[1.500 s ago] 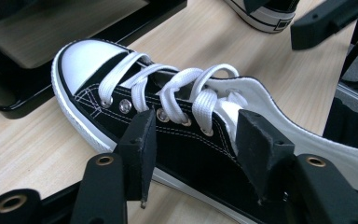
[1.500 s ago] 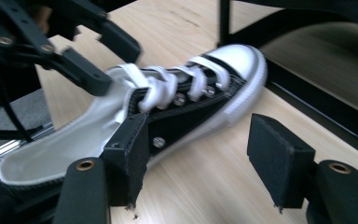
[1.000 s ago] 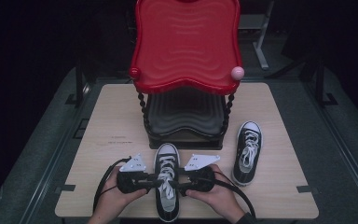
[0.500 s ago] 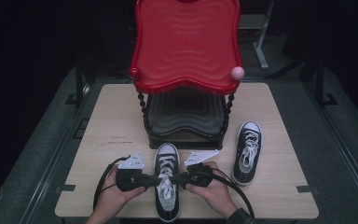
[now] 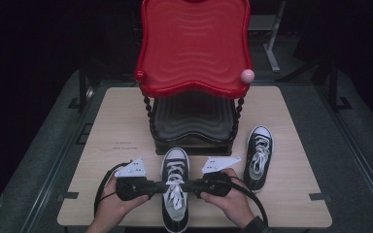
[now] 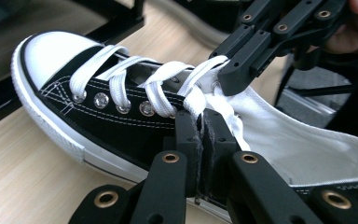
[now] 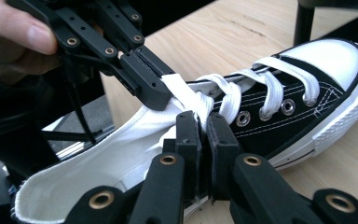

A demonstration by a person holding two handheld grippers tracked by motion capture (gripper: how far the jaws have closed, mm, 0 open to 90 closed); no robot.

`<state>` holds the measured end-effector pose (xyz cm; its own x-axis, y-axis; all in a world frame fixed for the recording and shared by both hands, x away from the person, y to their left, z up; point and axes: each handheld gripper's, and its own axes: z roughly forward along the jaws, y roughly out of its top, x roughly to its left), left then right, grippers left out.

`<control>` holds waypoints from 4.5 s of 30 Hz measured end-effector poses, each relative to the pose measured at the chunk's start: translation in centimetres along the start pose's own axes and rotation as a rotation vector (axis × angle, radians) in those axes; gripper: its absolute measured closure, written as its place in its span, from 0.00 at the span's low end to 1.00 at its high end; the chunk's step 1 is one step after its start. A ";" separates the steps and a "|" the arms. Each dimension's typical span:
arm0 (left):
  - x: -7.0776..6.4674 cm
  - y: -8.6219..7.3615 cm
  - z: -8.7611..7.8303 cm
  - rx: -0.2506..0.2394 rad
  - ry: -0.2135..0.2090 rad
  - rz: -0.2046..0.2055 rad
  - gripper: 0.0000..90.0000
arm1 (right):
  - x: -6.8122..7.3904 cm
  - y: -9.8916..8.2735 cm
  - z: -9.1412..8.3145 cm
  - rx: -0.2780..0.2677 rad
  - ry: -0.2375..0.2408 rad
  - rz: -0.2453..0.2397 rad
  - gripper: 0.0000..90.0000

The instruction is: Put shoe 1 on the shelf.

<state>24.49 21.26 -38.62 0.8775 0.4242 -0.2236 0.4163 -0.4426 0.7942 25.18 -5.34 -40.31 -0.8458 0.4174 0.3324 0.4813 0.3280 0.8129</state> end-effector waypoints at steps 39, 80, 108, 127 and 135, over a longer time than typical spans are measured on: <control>8.0 11.4 -1.6 -0.232 0.313 0.119 0.97 | -5.7 12.8 -0.7 -0.207 -0.285 -0.208 0.95; 6.0 4.7 -1.8 -0.094 0.290 0.121 0.49 | -5.1 6.1 -1.2 -0.091 -0.281 -0.199 0.58; 5.9 3.4 1.7 -0.018 0.285 0.133 0.52 | -4.2 4.5 2.9 0.001 -0.319 -0.216 0.54; 6.1 6.8 1.6 -0.098 0.379 0.115 0.58 | -5.6 7.7 1.3 -0.047 -0.357 -0.223 0.59; 6.8 7.9 1.9 -0.104 0.426 0.103 0.61 | -6.6 9.0 1.5 -0.057 -0.379 -0.213 0.60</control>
<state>34.17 19.12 -34.95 0.7275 0.6795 0.0950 0.2868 -0.4269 0.8576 35.42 -3.81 -35.89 -0.7756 0.6303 -0.0355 0.2828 0.3973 0.8730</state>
